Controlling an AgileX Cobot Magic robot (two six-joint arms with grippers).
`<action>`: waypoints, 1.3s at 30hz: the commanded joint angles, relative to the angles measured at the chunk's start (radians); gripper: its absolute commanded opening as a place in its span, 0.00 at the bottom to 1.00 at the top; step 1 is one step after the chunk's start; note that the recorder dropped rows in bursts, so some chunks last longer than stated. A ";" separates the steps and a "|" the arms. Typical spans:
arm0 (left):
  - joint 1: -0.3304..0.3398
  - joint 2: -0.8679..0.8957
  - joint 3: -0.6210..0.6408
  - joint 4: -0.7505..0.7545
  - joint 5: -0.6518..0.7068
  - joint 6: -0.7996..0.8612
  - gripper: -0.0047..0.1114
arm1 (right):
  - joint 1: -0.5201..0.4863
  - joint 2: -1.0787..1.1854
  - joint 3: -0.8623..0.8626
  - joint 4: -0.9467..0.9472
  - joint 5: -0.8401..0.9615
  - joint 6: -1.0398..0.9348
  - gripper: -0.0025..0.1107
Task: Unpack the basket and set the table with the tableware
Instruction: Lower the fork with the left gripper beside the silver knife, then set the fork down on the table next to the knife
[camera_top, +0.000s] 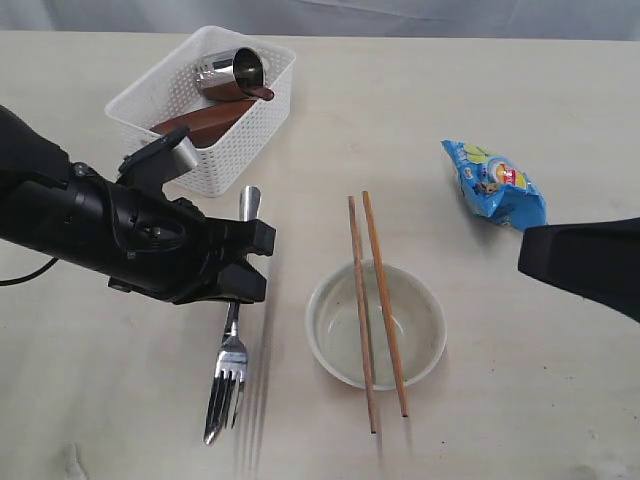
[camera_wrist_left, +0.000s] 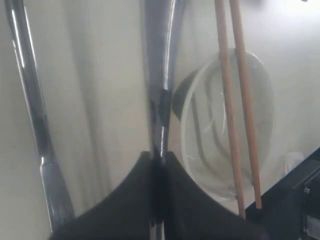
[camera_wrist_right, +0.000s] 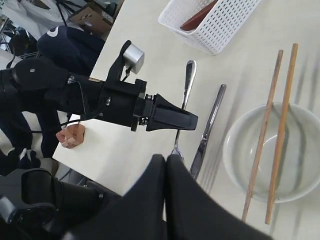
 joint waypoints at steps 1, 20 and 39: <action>-0.007 0.000 0.001 0.000 0.002 0.008 0.04 | -0.006 -0.007 0.000 -0.012 0.005 0.004 0.02; -0.007 0.133 0.001 -0.158 -0.008 0.137 0.04 | -0.006 -0.007 0.000 -0.012 0.005 0.007 0.02; -0.007 0.242 -0.057 -0.221 0.031 0.215 0.04 | -0.006 -0.007 0.000 -0.012 0.005 0.007 0.02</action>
